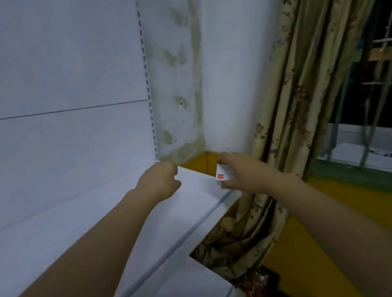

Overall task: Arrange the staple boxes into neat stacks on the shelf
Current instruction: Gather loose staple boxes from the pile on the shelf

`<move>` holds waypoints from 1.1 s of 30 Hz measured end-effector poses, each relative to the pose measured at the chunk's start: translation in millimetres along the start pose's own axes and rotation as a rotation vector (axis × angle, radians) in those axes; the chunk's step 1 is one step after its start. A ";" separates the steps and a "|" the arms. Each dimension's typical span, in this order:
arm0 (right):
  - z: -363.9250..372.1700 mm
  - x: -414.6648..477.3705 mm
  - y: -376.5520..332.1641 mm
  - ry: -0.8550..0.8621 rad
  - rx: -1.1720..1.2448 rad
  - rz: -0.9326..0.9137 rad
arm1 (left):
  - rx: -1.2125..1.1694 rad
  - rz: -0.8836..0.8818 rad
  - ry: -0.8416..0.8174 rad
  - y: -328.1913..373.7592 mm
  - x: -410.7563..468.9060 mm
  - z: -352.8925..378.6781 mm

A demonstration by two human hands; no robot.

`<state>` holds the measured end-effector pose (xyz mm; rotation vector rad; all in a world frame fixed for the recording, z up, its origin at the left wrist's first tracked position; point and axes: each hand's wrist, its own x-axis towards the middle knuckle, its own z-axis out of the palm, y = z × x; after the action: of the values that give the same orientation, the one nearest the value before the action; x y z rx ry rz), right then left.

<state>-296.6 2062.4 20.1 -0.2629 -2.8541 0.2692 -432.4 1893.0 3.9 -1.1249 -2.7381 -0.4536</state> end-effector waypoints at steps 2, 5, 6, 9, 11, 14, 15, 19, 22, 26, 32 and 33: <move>12.5 34.8 -13.6 -0.037 0.027 -0.108 | 0.012 -0.063 0.001 -23.0 3.3 -3.4; 33.7 81.2 -44.8 -0.131 0.012 -0.231 | 0.050 -0.182 -0.007 -63.1 -1.8 -7.9; 42.0 96.6 -56.4 -0.158 0.031 -0.262 | 0.069 -0.232 -0.002 -77.7 -5.3 -10.3; 65.1 134.0 -96.9 -0.218 0.080 -0.352 | 0.098 -0.380 0.028 -115.1 -27.4 -22.1; 76.0 148.9 -126.5 -0.255 0.143 -0.411 | 0.117 -0.496 0.030 -136.7 -47.3 -31.6; 93.3 167.2 -167.8 -0.327 0.277 -0.452 | 0.144 -0.656 0.056 -165.4 -74.9 -43.9; 97.9 171.2 -180.7 -0.350 0.300 -0.453 | 0.147 -0.697 0.067 -172.6 -83.6 -47.5; 109.7 178.7 -225.6 -0.512 0.330 -0.457 | 0.158 -0.813 0.097 -191.6 -112.4 -53.2; 121.4 180.9 -247.9 -0.601 0.240 -0.474 | 0.174 -0.857 0.106 -202.7 -126.7 -53.8; 140.5 189.9 -263.1 -0.616 0.245 -0.459 | 0.174 -0.873 0.118 -215.4 -134.3 -54.6; 159.7 190.0 -275.4 -0.549 0.510 -0.396 | 0.148 -0.848 0.112 -226.9 -126.7 -47.6; 164.3 190.8 -277.2 -0.506 0.513 -0.409 | 0.138 -0.835 0.110 -227.9 -124.2 -45.6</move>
<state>-565.4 1807.1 -32.7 0.5565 -3.0716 1.0806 -504.2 1642.3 -33.9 0.1233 -2.9560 -0.3779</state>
